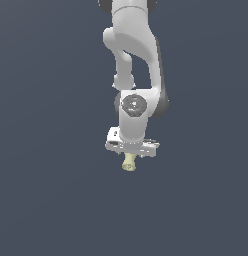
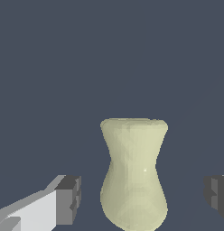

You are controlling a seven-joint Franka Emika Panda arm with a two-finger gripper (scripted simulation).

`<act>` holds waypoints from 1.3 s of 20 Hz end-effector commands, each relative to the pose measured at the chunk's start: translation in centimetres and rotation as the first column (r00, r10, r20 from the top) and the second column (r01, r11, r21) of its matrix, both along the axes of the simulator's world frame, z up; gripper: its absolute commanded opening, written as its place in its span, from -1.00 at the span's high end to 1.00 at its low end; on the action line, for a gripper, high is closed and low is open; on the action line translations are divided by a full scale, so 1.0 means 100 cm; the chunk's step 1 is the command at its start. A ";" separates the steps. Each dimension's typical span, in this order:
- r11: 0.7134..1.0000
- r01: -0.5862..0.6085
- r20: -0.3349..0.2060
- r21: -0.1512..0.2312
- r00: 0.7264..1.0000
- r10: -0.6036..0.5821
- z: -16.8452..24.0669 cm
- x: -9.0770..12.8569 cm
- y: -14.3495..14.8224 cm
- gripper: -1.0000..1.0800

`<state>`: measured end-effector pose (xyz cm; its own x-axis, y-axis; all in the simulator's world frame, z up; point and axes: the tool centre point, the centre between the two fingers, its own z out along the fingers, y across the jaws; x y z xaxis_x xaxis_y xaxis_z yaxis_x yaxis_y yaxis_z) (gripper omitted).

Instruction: Pick up the object and move it to a goal position.

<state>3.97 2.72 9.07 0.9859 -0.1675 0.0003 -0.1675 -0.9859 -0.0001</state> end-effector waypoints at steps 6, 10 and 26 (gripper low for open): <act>1.000 0.003 -0.001 0.000 1.000 -0.003 -0.035 -0.001 0.000 -0.92; 1.000 0.004 0.000 0.000 1.000 -0.004 -0.038 0.001 0.000 -0.92; 1.000 0.004 0.000 0.000 1.000 -0.004 -0.035 -0.003 0.003 1.00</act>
